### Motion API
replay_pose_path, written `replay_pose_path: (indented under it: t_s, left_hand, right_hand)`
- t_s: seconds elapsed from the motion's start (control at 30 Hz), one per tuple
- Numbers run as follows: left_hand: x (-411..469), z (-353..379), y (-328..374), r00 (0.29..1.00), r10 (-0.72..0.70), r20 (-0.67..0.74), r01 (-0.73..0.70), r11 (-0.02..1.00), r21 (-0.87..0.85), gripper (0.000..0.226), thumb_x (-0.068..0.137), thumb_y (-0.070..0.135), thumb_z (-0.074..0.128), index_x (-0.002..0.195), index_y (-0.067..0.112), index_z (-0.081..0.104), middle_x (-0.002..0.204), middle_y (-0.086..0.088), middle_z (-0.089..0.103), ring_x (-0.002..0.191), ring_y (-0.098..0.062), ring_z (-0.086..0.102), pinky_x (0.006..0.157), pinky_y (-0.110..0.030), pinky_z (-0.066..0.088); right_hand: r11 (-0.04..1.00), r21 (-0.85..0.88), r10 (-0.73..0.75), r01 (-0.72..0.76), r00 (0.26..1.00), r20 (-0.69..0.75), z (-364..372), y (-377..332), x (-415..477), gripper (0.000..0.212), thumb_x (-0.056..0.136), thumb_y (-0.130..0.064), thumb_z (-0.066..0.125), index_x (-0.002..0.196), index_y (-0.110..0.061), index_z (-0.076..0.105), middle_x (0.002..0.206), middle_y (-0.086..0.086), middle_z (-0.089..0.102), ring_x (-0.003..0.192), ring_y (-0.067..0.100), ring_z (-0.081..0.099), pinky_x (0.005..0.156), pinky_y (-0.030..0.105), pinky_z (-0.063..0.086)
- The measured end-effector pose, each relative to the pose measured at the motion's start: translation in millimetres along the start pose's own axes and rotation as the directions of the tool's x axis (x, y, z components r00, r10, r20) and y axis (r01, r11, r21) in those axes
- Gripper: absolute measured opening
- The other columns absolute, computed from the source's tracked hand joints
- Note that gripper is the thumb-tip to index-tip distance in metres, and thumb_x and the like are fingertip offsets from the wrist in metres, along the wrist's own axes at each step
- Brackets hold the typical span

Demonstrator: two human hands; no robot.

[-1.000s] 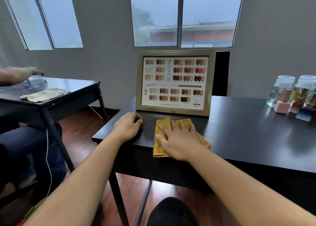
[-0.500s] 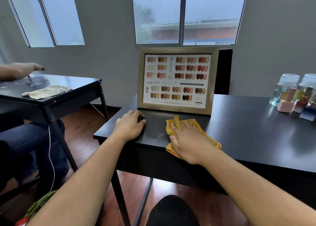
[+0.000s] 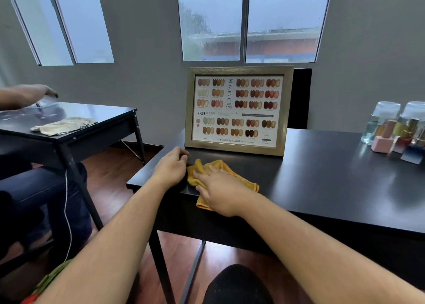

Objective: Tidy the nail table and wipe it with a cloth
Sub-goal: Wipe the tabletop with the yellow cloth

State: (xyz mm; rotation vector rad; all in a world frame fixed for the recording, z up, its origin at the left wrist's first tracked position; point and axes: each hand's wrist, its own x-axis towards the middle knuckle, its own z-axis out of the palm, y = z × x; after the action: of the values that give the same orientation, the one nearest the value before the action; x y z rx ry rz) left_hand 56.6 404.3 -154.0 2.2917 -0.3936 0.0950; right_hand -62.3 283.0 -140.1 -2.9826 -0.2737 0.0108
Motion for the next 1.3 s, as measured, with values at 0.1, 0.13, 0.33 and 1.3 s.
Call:
replay_pose_path:
  t_s: [0.1, 0.13, 0.33, 1.3]
  left_hand:
    - [-1, 2, 2, 1.000, 0.016, -0.006, -0.016, 0.999, 0.042, 0.022, 0.096, 0.023, 0.039, 0.110, 0.020, 0.056, 0.119, -0.005, 0.060, 0.111, -0.023, 0.053, 0.098, -0.039, 0.041]
    - [-1, 2, 3, 1.000, 0.028, -0.003, -0.027, 0.997, 0.075, 0.022, 0.096, 0.023, 0.039, 0.110, 0.019, 0.056, 0.120, -0.005, 0.059, 0.112, -0.023, 0.052, 0.098, -0.039, 0.041]
    - [0, 3, 6, 0.999, 0.045, -0.004, -0.043, 0.983, 0.176, 0.024, 0.096, 0.025, 0.038, 0.110, 0.019, 0.056, 0.124, -0.004, 0.054, 0.116, -0.023, 0.049, 0.101, -0.042, 0.038]
    - [-9, 34, 45, 0.989, 0.123, 0.078, -0.128, 0.989, 0.073, 0.023, 0.095, 0.017, 0.037, 0.104, 0.024, 0.058, 0.121, -0.001, 0.059, 0.113, -0.022, 0.052, 0.102, -0.040, 0.038]
  right_hand:
    - [0.999, 0.033, -0.013, 0.013, 1.000, 0.014, -3, 15, -15, 0.053, 0.102, -0.032, 0.026, 0.152, -0.019, 0.015, 0.161, 0.003, 0.001, 0.148, 0.021, 0.006, 0.120, 0.036, 0.007]
    - [0.999, 0.035, 0.007, -0.007, 1.000, 0.007, -5, 23, -22, 0.053, 0.102, -0.033, 0.026, 0.152, -0.020, 0.015, 0.161, 0.003, 0.002, 0.148, 0.021, 0.006, 0.120, 0.035, 0.007]
    - [0.972, 0.084, 0.221, -0.219, 0.975, -0.010, -20, 93, -71, 0.054, 0.101, -0.036, 0.024, 0.152, -0.025, 0.011, 0.161, -0.005, 0.000, 0.148, 0.014, 0.003, 0.120, 0.033, 0.001]
    - [0.907, 0.356, 0.243, -0.226, 0.970, -0.002, -30, 109, -115, 0.042, 0.097, -0.018, 0.045, 0.127, -0.047, 0.053, 0.145, -0.004, 0.043, 0.128, 0.015, 0.043, 0.104, 0.021, 0.031]
